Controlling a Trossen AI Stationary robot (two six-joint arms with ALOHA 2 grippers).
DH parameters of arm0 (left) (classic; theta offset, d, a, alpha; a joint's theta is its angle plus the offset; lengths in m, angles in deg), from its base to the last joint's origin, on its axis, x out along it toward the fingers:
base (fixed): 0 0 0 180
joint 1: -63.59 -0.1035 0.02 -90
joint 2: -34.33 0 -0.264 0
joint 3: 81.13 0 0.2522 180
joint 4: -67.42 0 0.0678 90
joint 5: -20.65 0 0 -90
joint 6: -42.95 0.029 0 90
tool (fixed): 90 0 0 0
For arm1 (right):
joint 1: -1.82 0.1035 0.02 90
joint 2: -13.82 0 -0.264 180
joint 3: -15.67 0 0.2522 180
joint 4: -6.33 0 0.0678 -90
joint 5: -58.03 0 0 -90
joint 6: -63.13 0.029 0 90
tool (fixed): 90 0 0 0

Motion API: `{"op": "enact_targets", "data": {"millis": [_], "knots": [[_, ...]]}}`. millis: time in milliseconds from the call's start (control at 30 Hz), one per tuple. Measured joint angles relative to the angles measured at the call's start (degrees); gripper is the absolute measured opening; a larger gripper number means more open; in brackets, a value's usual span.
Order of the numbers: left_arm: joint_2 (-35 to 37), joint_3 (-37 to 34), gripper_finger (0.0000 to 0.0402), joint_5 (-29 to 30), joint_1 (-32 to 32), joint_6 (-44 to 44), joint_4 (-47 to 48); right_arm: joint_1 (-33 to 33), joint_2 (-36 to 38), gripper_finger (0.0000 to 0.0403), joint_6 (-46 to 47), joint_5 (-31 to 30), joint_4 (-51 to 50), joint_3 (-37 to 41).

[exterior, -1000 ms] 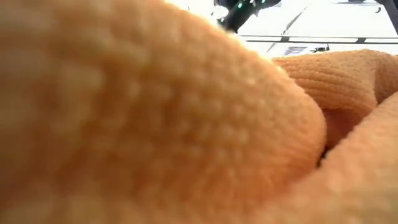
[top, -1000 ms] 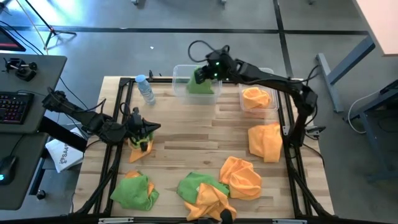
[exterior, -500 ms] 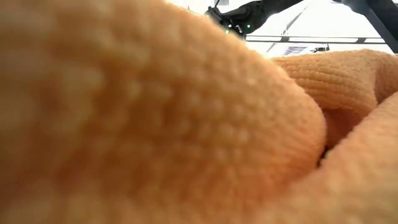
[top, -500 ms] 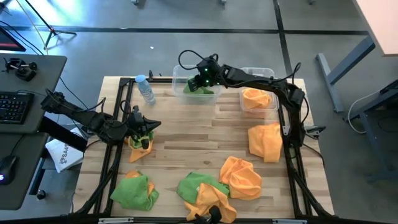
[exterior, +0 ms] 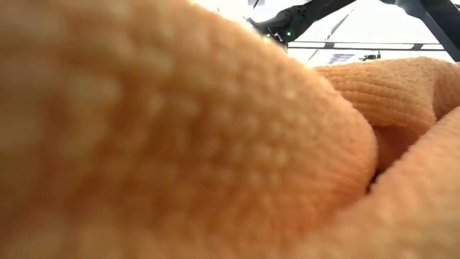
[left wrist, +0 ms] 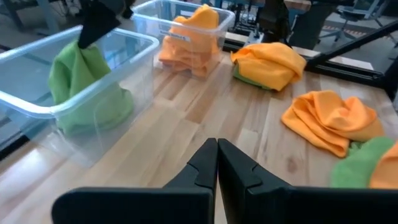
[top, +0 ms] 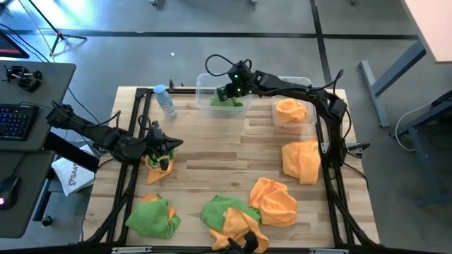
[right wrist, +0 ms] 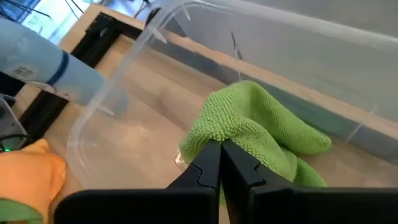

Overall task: Sort microfiber towel by color & place in baskets
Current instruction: Put the green towel into the left transparent bin

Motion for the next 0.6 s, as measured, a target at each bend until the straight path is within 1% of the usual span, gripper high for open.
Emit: {"op": "enact_targets", "data": {"millis": [167, 267, 367, 500, 533, 600], "knots": [[0.00, 0.00, 0.0000, -1.58, 0.00, -0.10, 0.90, -0.38, 1.64, 0.0002, -0.07, -0.87, 0.20, 0.00], [0.00, -0.01, 0.0000, -1.59, 0.00, -0.11, 0.98, -0.62, 2.08, 0.0023, -0.04, -2.19, 0.18, 0.00], [0.00, -0.01, 0.0000, -1.59, 0.00, -0.10, 0.97, -0.77, 2.16, 0.0065, -0.02, -2.36, 0.16, 0.00], [0.00, 0.00, 0.0000, -1.60, 0.00, -0.10, 0.97, -0.75, 2.16, 0.0133, 0.38, -2.30, -0.26, 0.00], [0.00, -0.01, 0.0000, -1.60, 0.00, -0.10, 0.96, -0.78, 2.16, 0.0147, 0.40, -1.51, -0.35, 0.00], [0.00, -0.02, 0.0000, -1.60, 0.00, -0.12, 0.97, -1.25, 2.50, 0.0172, 0.51, 1.90, -0.83, 0.00]]}}
